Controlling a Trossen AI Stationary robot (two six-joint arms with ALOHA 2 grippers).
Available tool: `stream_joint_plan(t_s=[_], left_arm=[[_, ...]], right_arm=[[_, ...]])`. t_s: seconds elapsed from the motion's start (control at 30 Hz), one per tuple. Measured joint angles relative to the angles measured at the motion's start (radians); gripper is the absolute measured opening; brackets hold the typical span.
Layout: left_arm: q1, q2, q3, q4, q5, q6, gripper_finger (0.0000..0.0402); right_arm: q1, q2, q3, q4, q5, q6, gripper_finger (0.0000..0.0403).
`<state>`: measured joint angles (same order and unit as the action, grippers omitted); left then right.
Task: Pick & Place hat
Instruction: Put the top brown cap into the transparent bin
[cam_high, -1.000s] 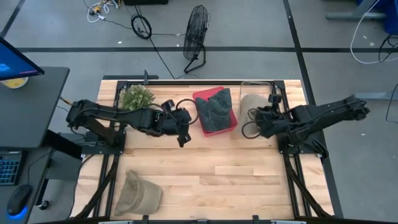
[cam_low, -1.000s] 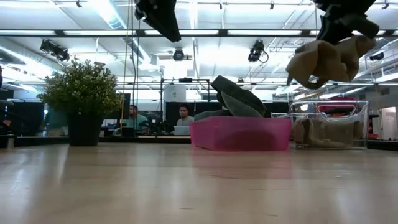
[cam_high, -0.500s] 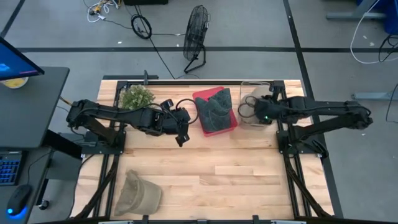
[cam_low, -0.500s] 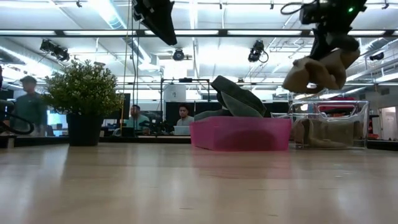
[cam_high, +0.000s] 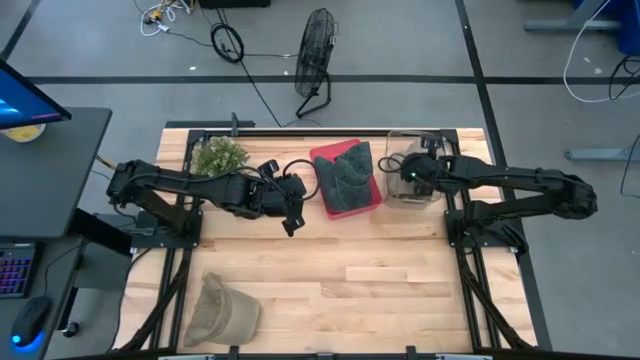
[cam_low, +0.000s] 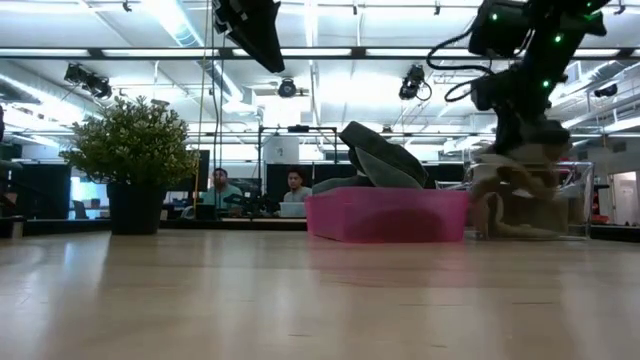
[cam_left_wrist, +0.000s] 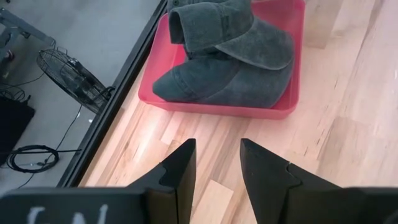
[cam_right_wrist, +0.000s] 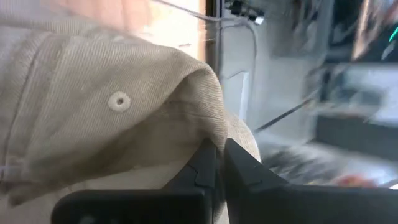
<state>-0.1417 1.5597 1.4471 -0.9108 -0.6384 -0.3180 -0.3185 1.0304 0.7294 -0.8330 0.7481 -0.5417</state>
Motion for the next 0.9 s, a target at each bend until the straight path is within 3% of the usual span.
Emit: stream_joint_plan(t_s=[0.13, 0.2, 0.33, 0.47, 0.57, 0.7, 0.9], left_arm=[[0.000, 0.000, 0.000, 0.000, 0.000, 0.000, 0.0128], [0.002, 0.000, 0.000, 0.000, 0.000, 0.001, 0.0128], [0.002, 0.004, 0.000, 0.001, -0.001, 0.020, 0.0128], [0.002, 0.009, -0.001, 0.003, -0.001, 0.016, 0.0128], [0.002, 0.015, -0.001, 0.005, 0.000, 0.016, 0.0128], [0.002, 0.014, -0.001, 0.006, 0.000, 0.015, 0.0128], [0.002, 0.014, -0.001, 0.007, 0.000, 0.015, 0.0128]], right_arm=[[-0.041, -0.001, -0.030, 0.001, -0.115, 0.260, 0.0008], [-0.050, -0.001, -0.040, 0.006, -0.144, 0.309, 0.0008], [-0.052, -0.002, -0.077, 0.049, -0.167, 0.135, 0.0008], [-0.051, -0.005, -0.154, 0.179, -0.263, -0.111, 0.0009], [-0.052, -0.003, -0.207, 0.276, -0.262, -0.266, 0.0019], [-0.053, -0.002, -0.226, 0.338, -0.223, -0.255, 0.0046], [-0.055, 0.000, -0.226, 0.341, -0.213, -0.099, 0.0090]])
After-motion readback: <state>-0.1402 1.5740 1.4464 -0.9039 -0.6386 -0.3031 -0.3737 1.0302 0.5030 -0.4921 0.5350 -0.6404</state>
